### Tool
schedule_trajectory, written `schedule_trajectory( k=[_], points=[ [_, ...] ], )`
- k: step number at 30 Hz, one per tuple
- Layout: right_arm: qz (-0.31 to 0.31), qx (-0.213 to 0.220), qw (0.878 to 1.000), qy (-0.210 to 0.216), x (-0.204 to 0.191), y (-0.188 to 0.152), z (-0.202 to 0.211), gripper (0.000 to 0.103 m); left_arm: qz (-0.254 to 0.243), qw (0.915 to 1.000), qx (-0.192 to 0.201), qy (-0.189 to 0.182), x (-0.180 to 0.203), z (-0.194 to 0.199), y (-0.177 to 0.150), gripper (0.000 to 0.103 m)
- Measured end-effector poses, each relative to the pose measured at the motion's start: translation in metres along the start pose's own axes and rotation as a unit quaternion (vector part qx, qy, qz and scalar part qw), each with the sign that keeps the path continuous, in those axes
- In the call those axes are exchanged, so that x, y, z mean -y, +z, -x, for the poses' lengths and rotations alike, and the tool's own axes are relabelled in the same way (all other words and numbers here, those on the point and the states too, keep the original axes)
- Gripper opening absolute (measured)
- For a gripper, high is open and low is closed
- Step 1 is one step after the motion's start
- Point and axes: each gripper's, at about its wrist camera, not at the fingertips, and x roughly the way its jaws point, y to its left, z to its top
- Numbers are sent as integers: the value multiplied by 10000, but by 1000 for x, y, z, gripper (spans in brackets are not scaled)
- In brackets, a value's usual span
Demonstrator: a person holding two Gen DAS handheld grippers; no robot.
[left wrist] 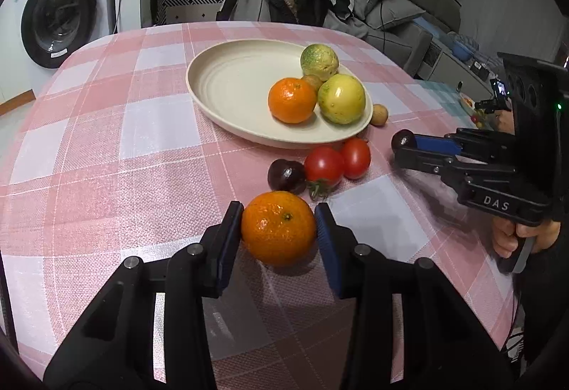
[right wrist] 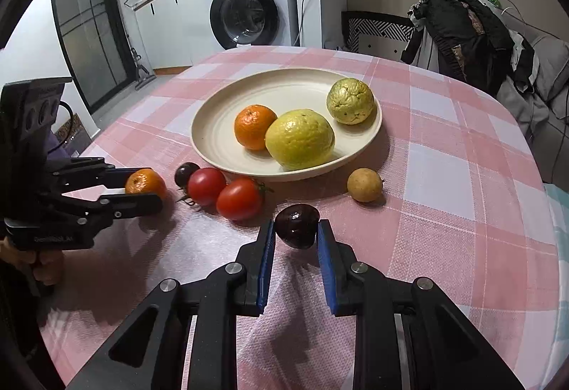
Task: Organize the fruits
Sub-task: 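Carry the orange with the left tool and the plum with the right tool toward the plate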
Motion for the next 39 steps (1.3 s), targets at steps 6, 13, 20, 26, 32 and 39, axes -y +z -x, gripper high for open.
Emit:
schedule_trajectory(
  k=[6, 13, 20, 26, 32, 39],
  points=[
    [-104, 302, 9994, 107, -3, 4, 13, 25, -13, 9996, 267, -1, 5, 10, 12, 38],
    [-284, 454, 9986, -25, -2, 13, 12, 25, -52, 9985, 549, 18, 5, 10, 34, 38],
    [-669, 482, 9966, -96, 3, 25, 6, 25, -53, 9974, 704, 142, -3, -6, 56, 38],
    [-556, 461, 9972, -211, -10, 34, 0, 25, -48, 9960, 831, 324, -10, -19, 70, 38],
    [-392, 360, 9986, -70, -23, 40, -13, 25, -5, 9958, 832, 383, -17, -25, 68, 38],
    [-395, 258, 9988, -95, -22, 44, -27, 25, 194, 9959, 814, 337, -28, -28, 67, 38]
  ],
)
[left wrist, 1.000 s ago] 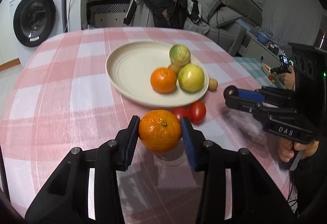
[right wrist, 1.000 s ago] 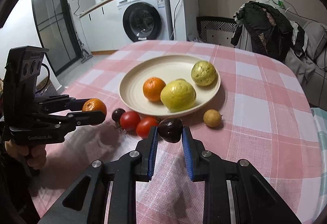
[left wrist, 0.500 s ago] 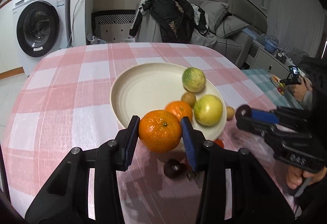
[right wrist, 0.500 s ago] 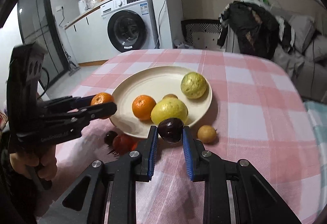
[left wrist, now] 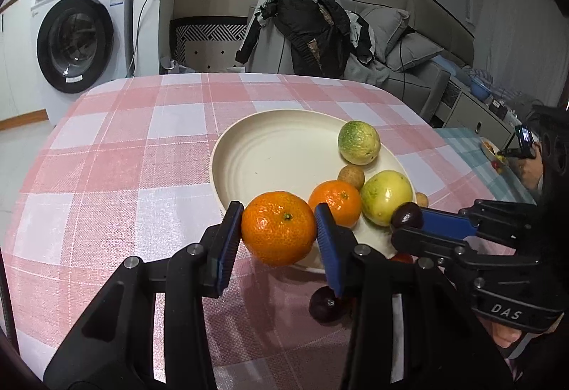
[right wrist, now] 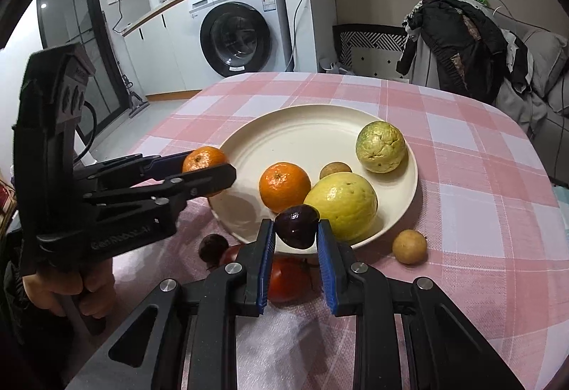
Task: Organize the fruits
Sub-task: 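Carry the orange with the left tool and the plum with the right tool toward the plate, then lower the orange onto the plate and open the left tool while the right tool releases the plum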
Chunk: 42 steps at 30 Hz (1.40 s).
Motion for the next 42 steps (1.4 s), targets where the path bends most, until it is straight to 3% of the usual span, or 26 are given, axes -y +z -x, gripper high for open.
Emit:
schedule_trajectory(
  k=[12, 25, 31, 34, 36, 39, 42],
  points=[
    [-48, 17, 9994, -340, 11, 11, -12, 25, -65, 9999, -61, 61, 3, -4, 1, 38],
    [-227, -67, 9989, -402, 16, 7, -16, 26, -190, 9996, -153, 148, 9, -8, 1, 38],
    [-91, 113, 9990, -413, 12, 3, 0, 47, -173, 9994, 27, 284, 7, -1, 1, 39],
    [-212, 174, 9990, -347, 15, -4, 11, 60, -230, 9992, 58, 335, 7, 3, -1, 46],
    [-266, 196, 9988, -366, 17, -8, 16, 79, -228, 9992, 66, 312, 7, 5, -2, 63],
    [-362, 279, 9983, -365, 24, -13, 25, 93, -229, 9991, 65, 343, 7, 10, -3, 86],
    [-438, 259, 9979, -408, 31, -15, 29, 103, -257, 9986, 106, 449, 7, 15, -6, 90]
  ],
)
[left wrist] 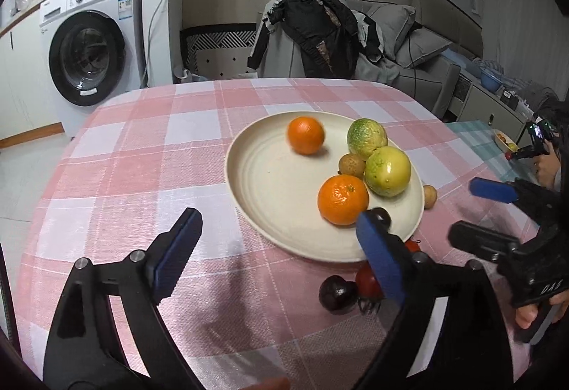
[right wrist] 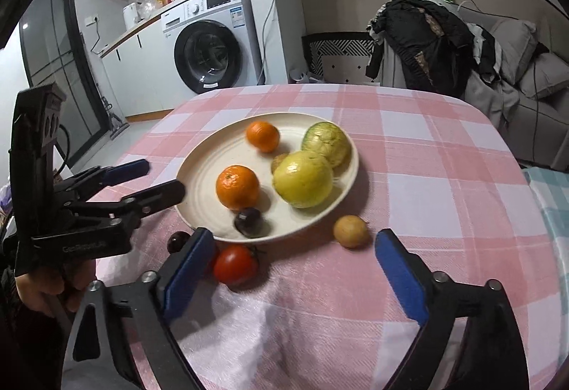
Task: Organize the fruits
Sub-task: 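Lower the orange onto the plate and open the left tool while the right tool releases the plum, then move the right tool to the small brown round fruit and grasp it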
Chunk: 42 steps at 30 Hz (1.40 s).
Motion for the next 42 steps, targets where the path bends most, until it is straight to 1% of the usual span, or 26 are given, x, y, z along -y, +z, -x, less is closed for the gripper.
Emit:
schedule_trajectory(
  k=[1, 2, 3, 11, 15, 18, 23, 26, 29, 32, 35, 37, 38, 39, 41, 42],
  points=[
    [-33, -23, 10000, -1, 2, -1, 1, 103, 0, 10000, -9, 43, 0, 1, -1, 93],
    [-54, -42, 10000, 9, 5, -2, 2, 103, 6, 10000, -8, 74, 0, 1, -1, 100],
    [-73, -41, 10000, -3, 8, -3, 2, 103, 13, 9999, 21, 100, 0, 2, -1, 102],
    [-108, -139, 9996, -243, 21, -9, 2, 103, 34, 10000, -15, 28, 0, 9, -2, 102],
    [-159, -226, 9992, -275, 26, -10, 0, 103, 39, 9999, -115, 0, -1, 11, -3, 102],
    [-80, -293, 9991, -305, 24, -11, -2, 103, -5, 9999, -118, -65, 1, 15, -5, 102],
    [-3, -378, 9989, -266, 18, -13, -5, 103, -79, 9994, -304, -142, 4, 12, -8, 102],
    [139, -342, 9984, -426, 15, -11, -7, 103, -112, 9993, -318, -148, 6, 13, -9, 102],
    [-56, -470, 9972, -585, 24, -10, -14, 103, -148, 9988, -417, -207, 7, 10, -10, 102],
    [-231, -553, 9958, -690, 34, -8, -20, 103, -199, 9988, -405, -200, 9, 10, -10, 102],
    [-286, -608, 9956, -660, 39, -5, -24, 103, -252, 9985, -423, -243, 12, 9, -11, 102],
    [-284, -664, 9953, -641, 40, -2, -29, 102, -244, 9984, -436, -276, 11, 8, -11, 102],
    [-268, -697, 9953, -611, 40, -1, -31, 98, -236, 9983, -454, -285, 11, 8, -11, 101],
    [-240, -708, 9955, -587, 40, 0, -33, 92, -230, 9981, -474, -307, 11, 7, -12, 101],
    [-178, -740, 9954, -582, 39, 1, -38, 83, -236, 9979, -493, -358, 12, 7, -12, 100],
    [-148, -755, 9953, -587, 39, 2, -39, 82, -248, 9977, -491, -393, 12, 7, -12, 100]
  ],
)
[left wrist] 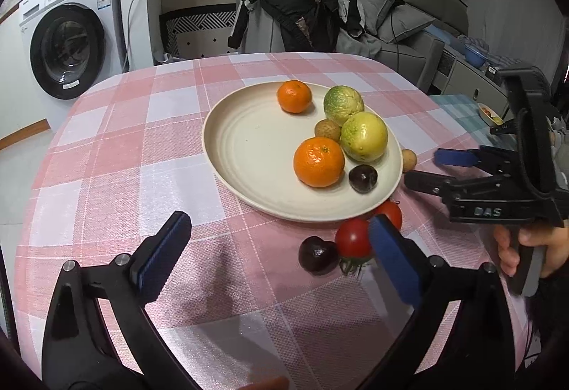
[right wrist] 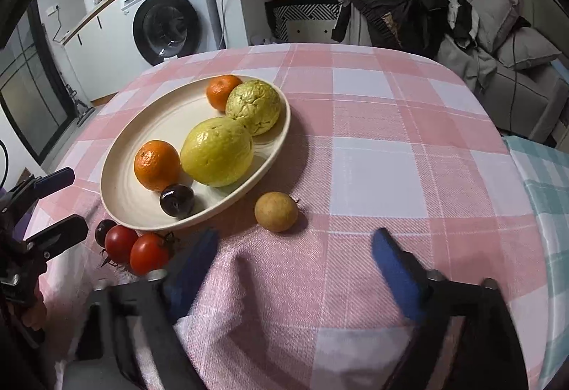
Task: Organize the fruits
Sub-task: 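Move the right tool to the small brown round fruit and grasp it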
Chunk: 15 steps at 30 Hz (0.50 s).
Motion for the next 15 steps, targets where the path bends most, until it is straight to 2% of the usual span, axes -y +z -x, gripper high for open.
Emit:
schedule_trajectory(
  k=[10, 12, 15],
  points=[
    [191, -13, 9998, 4, -8, 5, -10, 62, -135, 9997, -102, -154, 6, -3, -2, 100],
    [186, 4, 9998, 50, -7, 6, -9, 53, -131, 9998, -88, -147, 6, -2, -2, 100],
    [198, 3, 9998, 95, -7, 7, -9, 47, -76, 9998, -93, -158, 4, -2, -1, 100]
  ],
)
